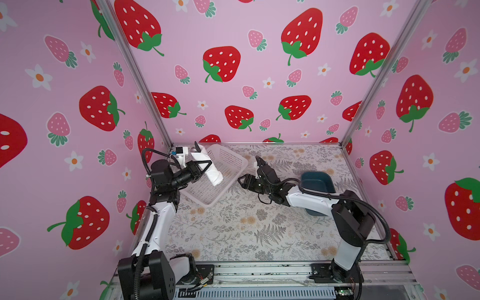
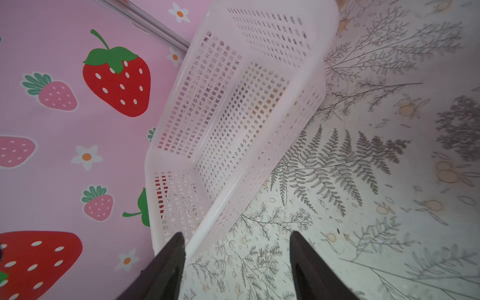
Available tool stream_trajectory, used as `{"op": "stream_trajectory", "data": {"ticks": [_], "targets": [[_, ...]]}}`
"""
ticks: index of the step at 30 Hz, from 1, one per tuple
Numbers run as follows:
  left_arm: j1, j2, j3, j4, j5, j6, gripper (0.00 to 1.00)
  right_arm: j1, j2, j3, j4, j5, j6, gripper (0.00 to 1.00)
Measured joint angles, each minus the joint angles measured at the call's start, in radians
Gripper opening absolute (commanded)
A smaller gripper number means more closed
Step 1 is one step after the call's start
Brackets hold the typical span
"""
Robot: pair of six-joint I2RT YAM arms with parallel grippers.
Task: Place the utensils on the paper napkin and roll it up
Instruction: 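Carry the bundle over the basket with the left gripper while the right moves aside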
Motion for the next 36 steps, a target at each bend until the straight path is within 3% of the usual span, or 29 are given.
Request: {"op": "stream_trajectory", "data": {"ticks": [9,14,19,27,36], "targets": [[0.000,-0.031,0.000,-0.021,0.000,0.006,0.07,0.016,0.240,0.267,-0.080,0.012,0.071,0.73],[0.000,-0.034,0.000,-0.021,0.000,0.002,0.07,0.014,0.308,0.372,-0.192,0.027,0.068,0.66],[0.000,-0.052,0.000,-0.034,0.002,0.003,0.07,-0.004,0.297,0.362,-0.254,0.048,0.026,0.46],[-0.010,-0.060,-0.002,-0.070,0.007,0.009,0.07,-0.112,0.153,0.190,-0.276,0.029,-0.062,0.32],[-0.125,0.003,0.001,-0.162,0.003,0.106,0.07,-0.152,0.091,0.124,-0.323,-0.074,-0.293,0.34]]}}
